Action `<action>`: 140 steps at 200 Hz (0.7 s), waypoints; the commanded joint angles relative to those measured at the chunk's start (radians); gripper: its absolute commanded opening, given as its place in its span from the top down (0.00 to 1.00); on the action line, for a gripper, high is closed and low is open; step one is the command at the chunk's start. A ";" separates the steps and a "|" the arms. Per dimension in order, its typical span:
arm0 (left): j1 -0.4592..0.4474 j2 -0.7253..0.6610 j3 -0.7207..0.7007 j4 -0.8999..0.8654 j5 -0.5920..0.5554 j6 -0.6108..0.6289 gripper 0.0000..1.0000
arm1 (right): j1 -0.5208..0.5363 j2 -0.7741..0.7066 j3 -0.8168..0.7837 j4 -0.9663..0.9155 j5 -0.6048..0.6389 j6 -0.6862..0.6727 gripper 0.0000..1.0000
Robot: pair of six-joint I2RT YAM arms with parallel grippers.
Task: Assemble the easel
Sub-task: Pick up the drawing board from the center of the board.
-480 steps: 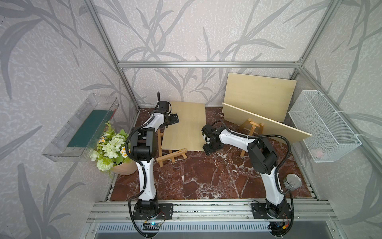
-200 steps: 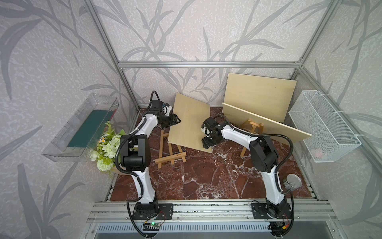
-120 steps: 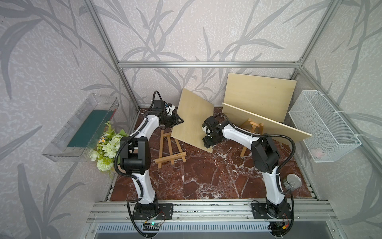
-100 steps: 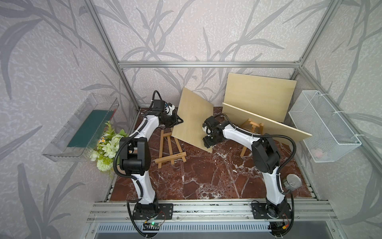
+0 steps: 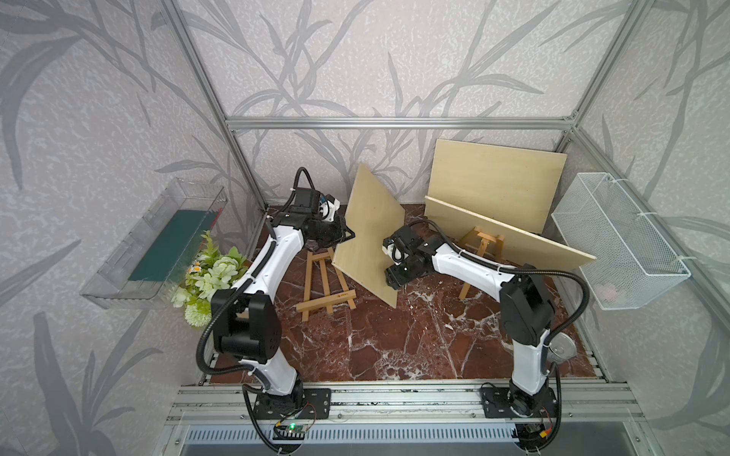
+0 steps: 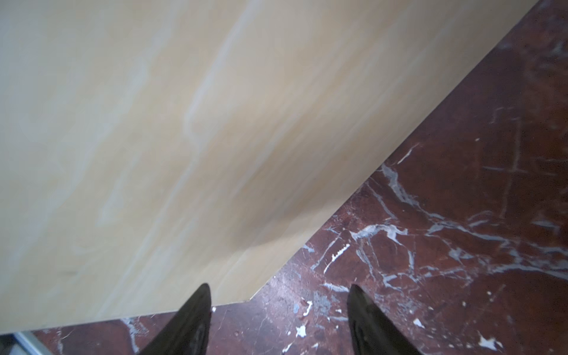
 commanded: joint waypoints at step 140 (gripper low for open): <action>0.009 -0.766 -0.004 0.009 -0.743 0.071 1.00 | 0.111 0.156 0.186 0.104 -0.099 -0.008 0.31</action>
